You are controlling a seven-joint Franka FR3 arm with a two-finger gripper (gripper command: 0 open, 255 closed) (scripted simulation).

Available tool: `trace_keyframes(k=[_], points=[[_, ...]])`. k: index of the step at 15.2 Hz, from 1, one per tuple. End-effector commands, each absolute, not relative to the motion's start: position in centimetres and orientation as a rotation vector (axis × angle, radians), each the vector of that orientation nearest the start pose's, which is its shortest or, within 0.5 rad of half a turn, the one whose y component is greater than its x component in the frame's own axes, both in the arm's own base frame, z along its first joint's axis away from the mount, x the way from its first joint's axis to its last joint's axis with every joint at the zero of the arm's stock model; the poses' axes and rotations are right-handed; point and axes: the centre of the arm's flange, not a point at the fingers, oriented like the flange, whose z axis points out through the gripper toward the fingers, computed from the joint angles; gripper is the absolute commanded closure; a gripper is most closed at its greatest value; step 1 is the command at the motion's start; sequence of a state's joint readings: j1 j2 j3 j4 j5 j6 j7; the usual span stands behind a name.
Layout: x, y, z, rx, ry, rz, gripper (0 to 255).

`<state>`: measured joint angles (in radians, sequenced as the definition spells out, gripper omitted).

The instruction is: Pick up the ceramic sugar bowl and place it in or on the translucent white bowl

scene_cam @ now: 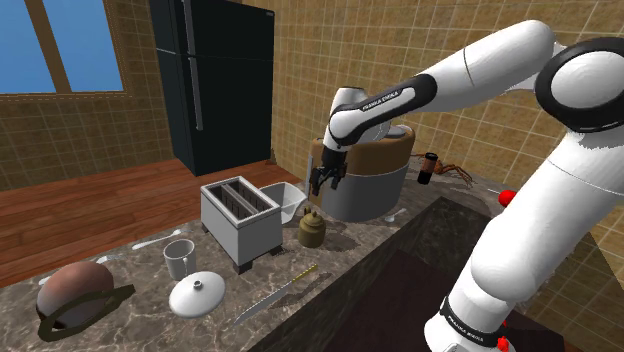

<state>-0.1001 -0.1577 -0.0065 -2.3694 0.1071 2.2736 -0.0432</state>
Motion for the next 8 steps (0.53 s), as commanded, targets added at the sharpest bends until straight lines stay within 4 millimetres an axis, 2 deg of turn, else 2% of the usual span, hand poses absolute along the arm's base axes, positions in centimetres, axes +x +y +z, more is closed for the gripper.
trace_keyframes(k=[1, 8], points=[[49.6, -5.9, 37.4, -3.051, 0.240, -0.106, 0], [54.7, -9.5, 30.6, -3.037, 0.381, -0.105, 0]])
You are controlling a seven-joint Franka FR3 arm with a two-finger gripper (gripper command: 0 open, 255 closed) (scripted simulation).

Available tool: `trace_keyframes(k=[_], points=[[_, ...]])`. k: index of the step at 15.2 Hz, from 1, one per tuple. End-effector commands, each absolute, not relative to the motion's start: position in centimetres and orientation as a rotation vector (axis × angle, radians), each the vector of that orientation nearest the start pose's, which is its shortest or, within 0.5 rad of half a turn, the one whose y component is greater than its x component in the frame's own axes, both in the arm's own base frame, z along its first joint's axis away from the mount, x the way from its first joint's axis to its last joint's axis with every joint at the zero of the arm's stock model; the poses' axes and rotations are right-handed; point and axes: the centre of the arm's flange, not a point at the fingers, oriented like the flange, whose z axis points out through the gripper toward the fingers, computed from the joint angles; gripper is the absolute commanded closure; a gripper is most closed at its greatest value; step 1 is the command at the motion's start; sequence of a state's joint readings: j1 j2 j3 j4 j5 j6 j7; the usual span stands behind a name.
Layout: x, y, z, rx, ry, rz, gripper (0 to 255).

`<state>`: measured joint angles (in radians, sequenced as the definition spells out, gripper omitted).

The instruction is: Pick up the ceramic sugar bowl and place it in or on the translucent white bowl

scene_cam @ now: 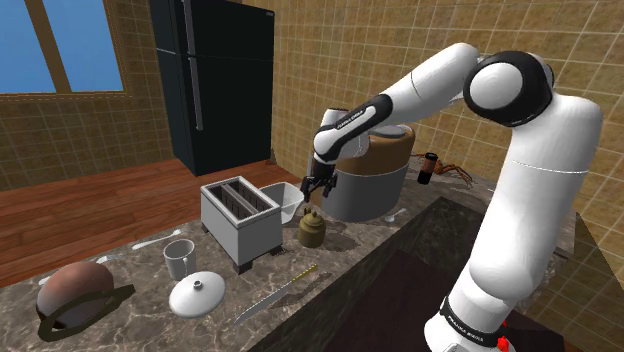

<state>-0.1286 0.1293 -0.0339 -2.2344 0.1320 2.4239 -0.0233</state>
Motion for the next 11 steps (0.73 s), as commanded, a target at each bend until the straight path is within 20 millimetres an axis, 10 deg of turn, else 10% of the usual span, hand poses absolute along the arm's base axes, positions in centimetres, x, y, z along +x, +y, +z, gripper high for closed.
trace_keyframes(k=[1, 11], points=[[55.4, -10.0, 29.6, -3.035, 0.401, -0.105, 0], [60.4, -14.3, 21.3, -3.013, 0.549, -0.103, 0]])
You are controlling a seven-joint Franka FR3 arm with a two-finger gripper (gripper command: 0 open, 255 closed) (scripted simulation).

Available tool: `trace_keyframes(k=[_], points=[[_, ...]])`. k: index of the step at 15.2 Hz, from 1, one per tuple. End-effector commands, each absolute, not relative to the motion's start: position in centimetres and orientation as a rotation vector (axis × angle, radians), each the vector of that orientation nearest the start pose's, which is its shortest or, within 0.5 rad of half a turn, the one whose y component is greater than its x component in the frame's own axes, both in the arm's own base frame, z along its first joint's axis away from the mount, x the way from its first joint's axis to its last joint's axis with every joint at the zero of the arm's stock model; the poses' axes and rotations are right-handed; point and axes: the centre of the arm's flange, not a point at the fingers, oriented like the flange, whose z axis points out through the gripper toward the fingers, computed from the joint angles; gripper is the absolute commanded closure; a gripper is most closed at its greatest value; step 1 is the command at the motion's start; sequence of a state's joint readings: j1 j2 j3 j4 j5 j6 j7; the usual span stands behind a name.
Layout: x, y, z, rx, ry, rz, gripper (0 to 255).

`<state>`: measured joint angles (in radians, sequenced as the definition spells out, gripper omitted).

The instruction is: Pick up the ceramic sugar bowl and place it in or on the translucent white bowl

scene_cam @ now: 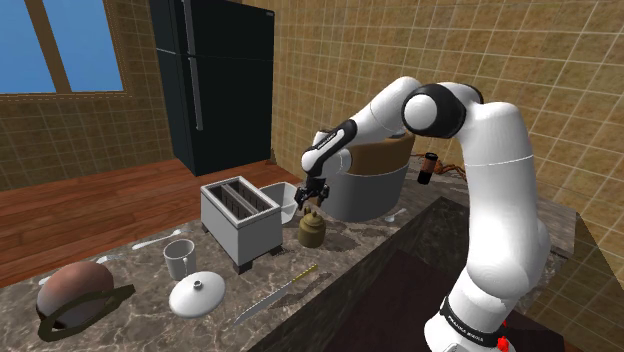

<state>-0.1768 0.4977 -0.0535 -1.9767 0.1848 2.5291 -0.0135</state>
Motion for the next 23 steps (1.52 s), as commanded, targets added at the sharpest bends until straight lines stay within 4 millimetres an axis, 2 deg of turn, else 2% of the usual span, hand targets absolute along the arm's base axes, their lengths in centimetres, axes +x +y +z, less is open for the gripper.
trace_keyframes(k=[1, 6, 13, 14, 23], points=[[60.5, -14.2, 20.8, -3.013, 0.549, -0.103, 0], [60.7, -14.1, 18.4, -3.013, 0.549, -0.103, 0], [60.7, -14.1, 18.4, -3.013, 0.549, -0.103, 0], [60.7, -14.1, 18.4, -3.013, 0.549, -0.103, 255], [60.7, -14.1, 18.4, -3.013, 0.549, -0.103, 255]])
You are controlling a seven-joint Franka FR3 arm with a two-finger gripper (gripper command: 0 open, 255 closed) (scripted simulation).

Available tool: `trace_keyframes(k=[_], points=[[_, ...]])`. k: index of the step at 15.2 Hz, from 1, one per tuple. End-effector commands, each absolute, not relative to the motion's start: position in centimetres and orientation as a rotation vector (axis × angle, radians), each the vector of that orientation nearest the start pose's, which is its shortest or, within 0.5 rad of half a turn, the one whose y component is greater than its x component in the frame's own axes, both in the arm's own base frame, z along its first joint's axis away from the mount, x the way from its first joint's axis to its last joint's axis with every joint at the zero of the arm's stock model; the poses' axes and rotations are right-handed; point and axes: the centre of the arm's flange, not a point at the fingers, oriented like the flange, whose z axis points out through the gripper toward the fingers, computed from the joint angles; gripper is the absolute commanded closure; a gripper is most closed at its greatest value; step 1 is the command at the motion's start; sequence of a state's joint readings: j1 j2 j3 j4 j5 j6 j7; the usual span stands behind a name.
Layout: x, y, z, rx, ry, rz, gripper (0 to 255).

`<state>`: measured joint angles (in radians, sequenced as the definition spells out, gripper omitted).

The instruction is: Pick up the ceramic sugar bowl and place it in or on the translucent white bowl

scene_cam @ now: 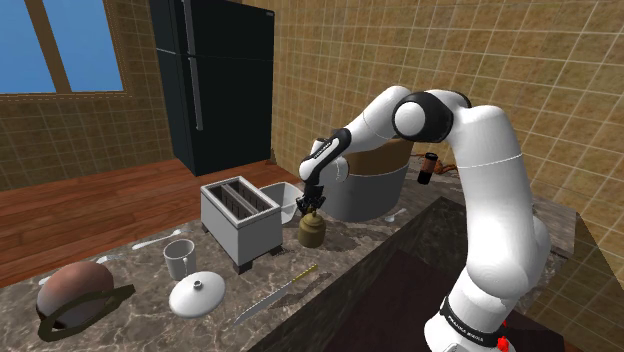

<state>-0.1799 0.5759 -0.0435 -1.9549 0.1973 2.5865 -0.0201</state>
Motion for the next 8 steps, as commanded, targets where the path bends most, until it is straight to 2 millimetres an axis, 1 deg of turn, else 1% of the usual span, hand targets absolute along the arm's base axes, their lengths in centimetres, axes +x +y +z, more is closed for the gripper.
trace_keyframes(k=[1, 8], points=[[60.7, -14.1, 18.9, -3.013, 0.549, -0.103, 255], [60.7, -14.1, 22.6, -3.013, 0.549, -0.103, 255]])
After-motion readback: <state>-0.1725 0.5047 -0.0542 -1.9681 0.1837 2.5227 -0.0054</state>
